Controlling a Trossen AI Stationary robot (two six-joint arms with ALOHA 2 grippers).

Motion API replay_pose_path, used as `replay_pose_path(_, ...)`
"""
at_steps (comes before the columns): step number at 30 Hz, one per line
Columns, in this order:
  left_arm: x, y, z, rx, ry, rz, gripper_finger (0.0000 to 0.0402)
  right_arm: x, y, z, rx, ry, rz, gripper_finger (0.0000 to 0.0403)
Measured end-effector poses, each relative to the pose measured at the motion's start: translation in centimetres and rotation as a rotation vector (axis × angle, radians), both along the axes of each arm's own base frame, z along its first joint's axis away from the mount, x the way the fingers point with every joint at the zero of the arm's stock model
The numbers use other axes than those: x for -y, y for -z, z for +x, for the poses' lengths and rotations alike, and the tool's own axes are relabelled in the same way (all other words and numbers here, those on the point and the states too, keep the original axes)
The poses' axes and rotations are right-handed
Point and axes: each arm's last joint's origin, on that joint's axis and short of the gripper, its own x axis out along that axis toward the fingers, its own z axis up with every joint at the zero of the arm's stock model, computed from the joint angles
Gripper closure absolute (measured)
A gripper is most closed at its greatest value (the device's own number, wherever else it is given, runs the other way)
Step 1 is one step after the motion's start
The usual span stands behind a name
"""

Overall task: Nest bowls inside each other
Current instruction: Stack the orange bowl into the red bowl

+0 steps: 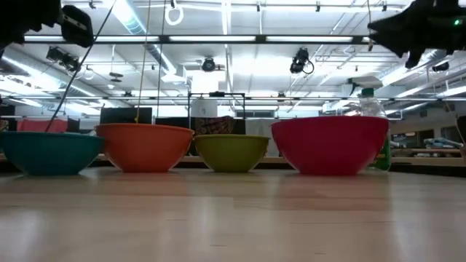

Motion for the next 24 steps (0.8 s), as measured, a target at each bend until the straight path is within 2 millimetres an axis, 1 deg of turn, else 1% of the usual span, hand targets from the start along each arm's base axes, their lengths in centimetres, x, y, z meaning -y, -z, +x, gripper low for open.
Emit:
replay_pose_path(5, 0.0, 0.0, 0.0, -0.001, -0.002, 0.008, 0.0395, -0.2, -0.4, 0.0, 0.045, -0.095, -0.024, 0.0241)
replay_pose_path(8, 0.0, 0.0, 0.0, 0.000, -0.003, 0.009, 0.0395, -0.2, -0.3, 0.2, 0.053, -0.117, 0.017, 0.0241)
replay_pose_path(11, -0.1, 0.0, 0.0, 0.008, -0.047, 0.034, 0.0395, -0.2, -0.1, 0.6, 0.019, -0.112, 0.013, 0.0241)
replay_pose_path(16, -0.3, 0.0, 0.1, 0.007, -0.107, 0.015, 0.0395, -0.1, 0.4, 1.7, -0.070, -0.102, -0.005, 0.0241)
replay_pose_path(18, -0.6, -0.3, 0.1, 0.020, -0.199, -0.018, 0.0395, -0.1, 0.6, 2.3, -0.108, -0.097, -0.016, 0.0241)
replay_pose_path(20, -1.1, -0.4, 0.0, 0.016, -0.355, -0.079, 0.0395, 0.0, 0.8, 3.1, -0.153, -0.094, -0.019, 0.0241)
replay_pose_path(22, -1.6, -0.3, 0.0, -0.018, -0.508, -0.136, 0.0395, 0.1, 0.4, 3.9, -0.200, -0.091, -0.014, 0.0242)
replay_pose_path(24, -2.1, -0.3, 0.1, -0.051, -0.611, -0.149, 0.0395, 0.2, -0.5, 4.9, -0.235, -0.086, -0.006, 0.0245)
